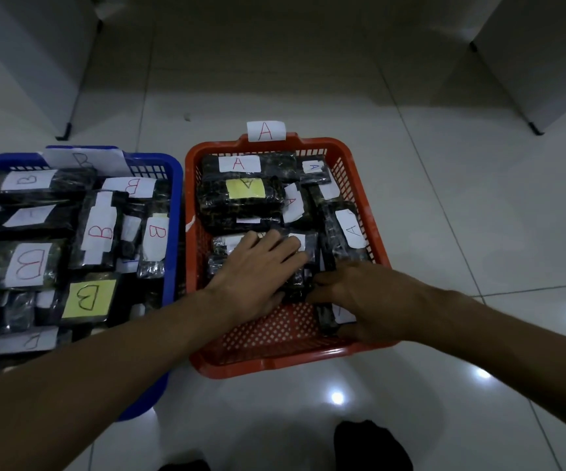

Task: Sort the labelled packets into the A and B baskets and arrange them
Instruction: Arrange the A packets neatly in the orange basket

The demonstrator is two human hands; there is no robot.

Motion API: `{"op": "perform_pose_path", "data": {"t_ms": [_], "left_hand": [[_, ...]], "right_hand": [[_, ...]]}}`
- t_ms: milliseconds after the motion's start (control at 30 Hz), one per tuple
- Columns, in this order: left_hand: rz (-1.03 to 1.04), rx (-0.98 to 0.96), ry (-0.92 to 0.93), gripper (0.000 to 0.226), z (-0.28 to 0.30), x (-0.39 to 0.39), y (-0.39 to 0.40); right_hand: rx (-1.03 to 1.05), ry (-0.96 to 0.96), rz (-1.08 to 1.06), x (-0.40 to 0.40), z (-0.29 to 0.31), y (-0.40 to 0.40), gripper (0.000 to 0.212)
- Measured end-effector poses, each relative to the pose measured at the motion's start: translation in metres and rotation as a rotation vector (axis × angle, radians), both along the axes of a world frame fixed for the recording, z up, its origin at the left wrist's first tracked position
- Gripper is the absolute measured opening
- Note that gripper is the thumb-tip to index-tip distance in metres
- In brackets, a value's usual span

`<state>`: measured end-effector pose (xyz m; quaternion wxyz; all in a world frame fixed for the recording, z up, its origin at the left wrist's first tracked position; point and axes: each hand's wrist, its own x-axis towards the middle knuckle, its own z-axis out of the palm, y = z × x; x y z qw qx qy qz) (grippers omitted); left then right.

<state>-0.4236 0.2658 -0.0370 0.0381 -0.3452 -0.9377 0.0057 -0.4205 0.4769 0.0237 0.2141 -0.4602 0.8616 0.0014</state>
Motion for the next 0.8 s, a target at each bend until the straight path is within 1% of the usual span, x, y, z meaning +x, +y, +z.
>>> {"op": "perform_pose_path", "data": {"t_ms": [100,167,233,333,400,433,500,567,633,733,800], "left_hand": [[-0.016,0.014,-0.088,0.077,0.006,-0.002,-0.004],[0.001,0.078,-0.228,0.079,0.014,-0.006,-0.011],[0.031,0.173,-0.333,0.079,0.024,-0.012,-0.022],[0.093,0.301,-0.407,0.066,0.037,-0.016,-0.047],[0.158,0.355,-0.359,0.058,0.041,-0.015,-0.066],[0.176,0.350,-0.325,0.056,0.042,-0.014,-0.075],[0.178,0.271,-0.311,0.056,0.044,-0.009,-0.086],[0.152,0.144,-0.306,0.060,0.042,-0.002,-0.086],[0.133,0.071,-0.237,0.059,0.039,0.002,-0.079],[0.160,0.036,-0.128,0.051,0.039,0.000,-0.072],[0.172,0.035,-0.108,0.050,0.040,-0.002,-0.073]], "right_hand": [[-0.053,-0.051,-0.064,-0.002,0.008,0.011,0.054],[-0.138,-0.081,-0.141,-0.003,0.016,0.018,0.058],[-0.211,-0.058,-0.177,-0.002,0.027,0.018,0.062],[-0.298,0.020,-0.131,0.008,0.033,0.006,0.066],[-0.291,0.091,-0.074,0.015,0.033,-0.002,0.063],[-0.274,0.105,-0.058,0.015,0.035,-0.004,0.059],[-0.227,0.096,-0.054,0.009,0.044,-0.007,0.052],[-0.196,0.085,-0.071,0.001,0.052,-0.007,0.049],[-0.196,0.088,-0.074,-0.001,0.055,-0.009,0.050],[-0.260,0.068,-0.058,0.008,0.053,-0.019,0.048],[-0.340,0.041,-0.052,0.017,0.047,-0.029,0.050]]}}
